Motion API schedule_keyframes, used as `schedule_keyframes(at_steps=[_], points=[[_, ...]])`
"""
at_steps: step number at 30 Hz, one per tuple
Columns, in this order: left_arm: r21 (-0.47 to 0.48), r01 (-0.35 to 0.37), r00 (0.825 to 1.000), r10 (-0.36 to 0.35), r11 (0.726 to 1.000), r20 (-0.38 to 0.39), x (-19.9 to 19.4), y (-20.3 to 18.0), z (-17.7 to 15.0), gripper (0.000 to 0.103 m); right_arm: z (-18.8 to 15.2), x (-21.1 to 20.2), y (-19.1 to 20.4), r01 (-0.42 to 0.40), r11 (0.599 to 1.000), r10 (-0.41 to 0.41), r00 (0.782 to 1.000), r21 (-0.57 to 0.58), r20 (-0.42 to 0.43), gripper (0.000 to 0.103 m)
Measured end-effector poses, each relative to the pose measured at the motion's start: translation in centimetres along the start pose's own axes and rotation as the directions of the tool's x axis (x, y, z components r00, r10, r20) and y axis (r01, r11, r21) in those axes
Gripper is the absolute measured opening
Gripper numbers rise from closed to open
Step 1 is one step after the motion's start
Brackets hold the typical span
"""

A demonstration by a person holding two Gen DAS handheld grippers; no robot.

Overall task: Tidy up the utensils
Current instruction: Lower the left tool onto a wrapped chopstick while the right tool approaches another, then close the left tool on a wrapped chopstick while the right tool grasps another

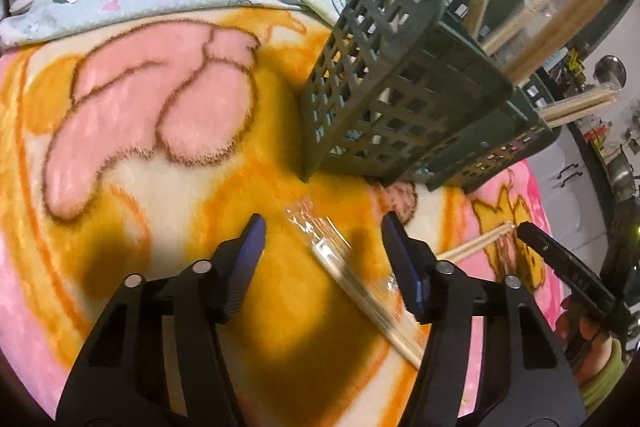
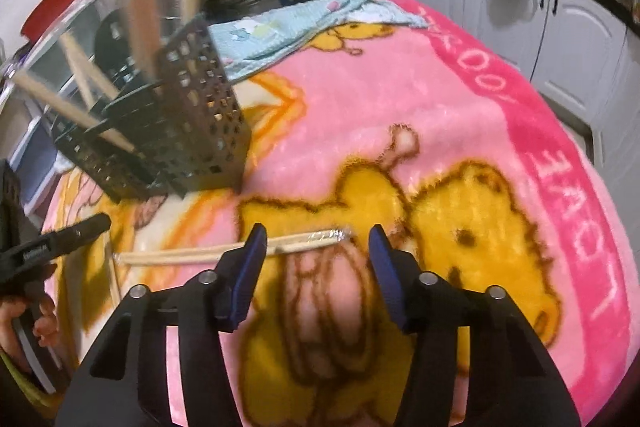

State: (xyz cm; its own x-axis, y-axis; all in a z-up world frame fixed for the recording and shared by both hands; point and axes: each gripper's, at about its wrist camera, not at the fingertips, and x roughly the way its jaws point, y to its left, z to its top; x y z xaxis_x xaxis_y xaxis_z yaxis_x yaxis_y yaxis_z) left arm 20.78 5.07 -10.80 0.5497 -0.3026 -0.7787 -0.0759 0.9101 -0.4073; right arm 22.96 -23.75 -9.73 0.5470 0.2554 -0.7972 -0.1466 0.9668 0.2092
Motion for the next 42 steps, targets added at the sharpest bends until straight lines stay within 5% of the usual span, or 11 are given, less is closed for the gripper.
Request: schedule_keyframes(at_steps=[5,11,16,18,25,30,42], points=[[0.018,-0.012,1.0,0.012,1.0,0.005,0.3,-0.1,0.3,0.048,0.6,1.8,-0.9,-0.013,0.998,0.016,0.999,0.066,-0.047,0.03],[0.073,-0.068,0.998,0.066,0.995,0.022,0.5,-0.8,0.1,0.042,0.3,2.6,-1.0,-0.023,0.996,0.027,0.999,0.088,-0.046,0.021],[0.113,-0.127,0.992,0.123,0.985,0.042,0.8,-1.3,0.0,0.032,-0.3,2.4,-0.3,-0.007,0.998,0.009,1.0,0.062,-0.021,0.017],[0.115,-0.143,0.989,0.138,0.983,0.048,0.8,-1.3,-0.1,0.025,-0.4,2.3,-0.2,0.004,0.999,-0.004,1.0,0.051,-0.012,0.006],[0.138,-0.169,0.985,0.161,0.976,0.069,0.9,-1.1,0.0,0.013,-0.9,1.6,-0.4,-0.033,0.997,0.033,0.999,0.07,0.008,0.002],[0.106,-0.103,0.994,0.098,0.989,0.056,0.2,0.0,0.2,0.004,-0.8,-0.3,0.0,-0.046,0.998,0.043,0.998,0.051,0.051,0.002],[0.123,-0.024,0.993,0.01,0.992,0.118,-4.1,-1.1,0.0,0.003,0.0,-5.4,3.6,-0.056,0.992,0.074,0.983,-0.11,0.167,0.002]])
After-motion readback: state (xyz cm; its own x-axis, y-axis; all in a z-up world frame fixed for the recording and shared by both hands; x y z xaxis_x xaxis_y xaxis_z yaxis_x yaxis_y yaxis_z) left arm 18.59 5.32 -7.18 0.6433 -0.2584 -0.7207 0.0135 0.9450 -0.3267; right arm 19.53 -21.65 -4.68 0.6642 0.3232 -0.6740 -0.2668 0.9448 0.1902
